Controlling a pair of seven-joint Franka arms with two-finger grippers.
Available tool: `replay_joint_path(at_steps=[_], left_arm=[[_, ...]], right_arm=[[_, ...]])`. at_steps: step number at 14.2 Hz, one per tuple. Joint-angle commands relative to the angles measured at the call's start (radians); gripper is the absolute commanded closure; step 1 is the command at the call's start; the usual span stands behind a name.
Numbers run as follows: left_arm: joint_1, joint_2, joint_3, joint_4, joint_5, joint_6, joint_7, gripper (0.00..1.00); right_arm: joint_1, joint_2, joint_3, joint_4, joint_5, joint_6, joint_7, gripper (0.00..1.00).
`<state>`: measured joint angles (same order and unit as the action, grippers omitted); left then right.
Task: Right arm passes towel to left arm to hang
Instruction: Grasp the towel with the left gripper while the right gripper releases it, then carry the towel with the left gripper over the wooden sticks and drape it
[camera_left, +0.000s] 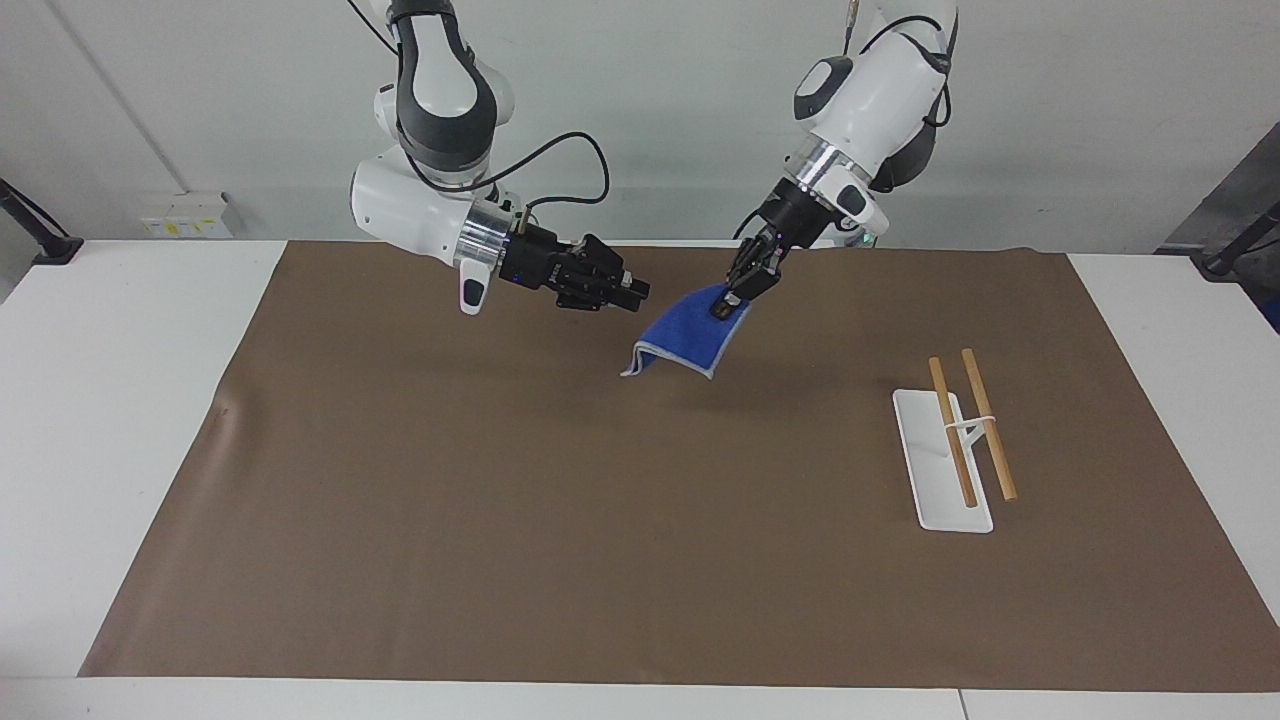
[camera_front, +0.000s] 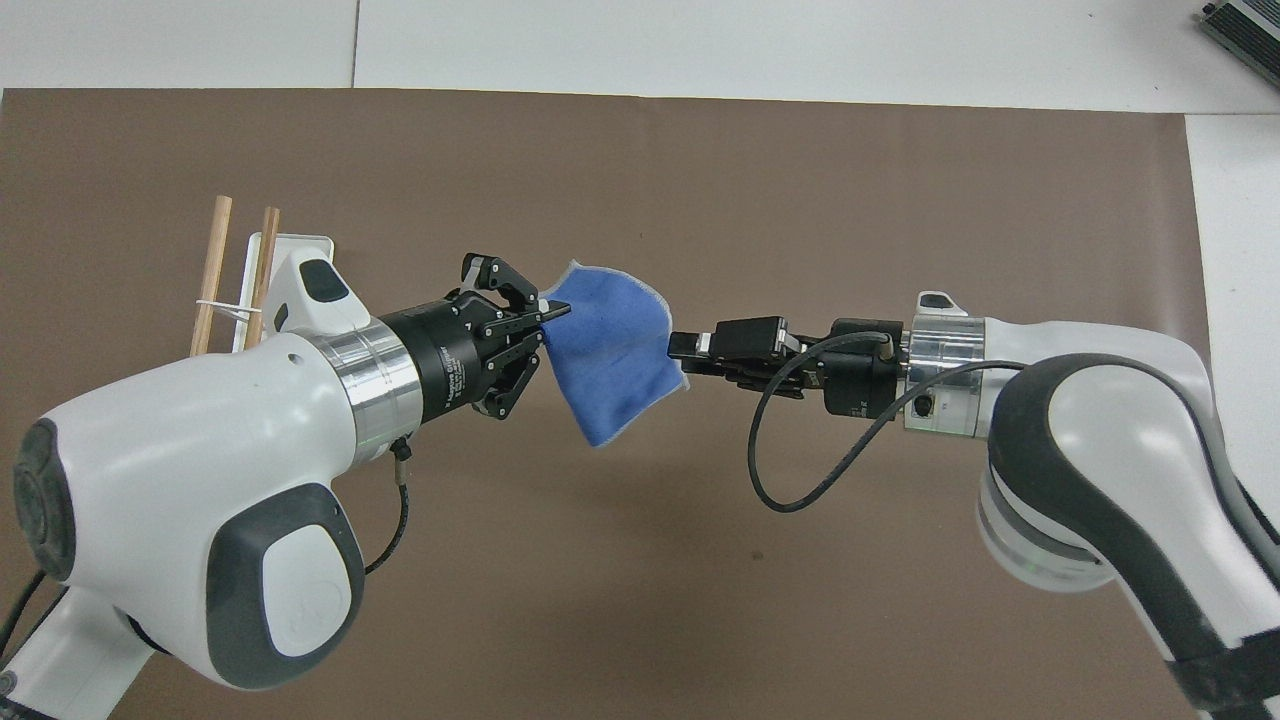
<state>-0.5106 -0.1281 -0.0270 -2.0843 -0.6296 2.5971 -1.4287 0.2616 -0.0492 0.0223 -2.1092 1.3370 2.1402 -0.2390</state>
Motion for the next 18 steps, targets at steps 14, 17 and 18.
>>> replay_joint_path(at_steps=[14,17,18], left_arm=[[0.397,-0.027,-0.007,-0.165,0.041,0.15,0.008,1.0],[0.492,-0.027,-0.007,-0.169,0.041,0.138,-0.047,1.0],[0.521,-0.027,-0.007,-0.178,0.041,0.137,-0.061,1.0]], right_arm=[[-0.113,-0.015,-0.008,0.103,-1.223,-0.008,0.207,0.0],[-0.139,-0.009,-0.007,0.196,-1.288,-0.132,0.213,0.0],[-0.154,-0.011,-0.007,0.233,-1.296,-0.184,0.221,0.0]])
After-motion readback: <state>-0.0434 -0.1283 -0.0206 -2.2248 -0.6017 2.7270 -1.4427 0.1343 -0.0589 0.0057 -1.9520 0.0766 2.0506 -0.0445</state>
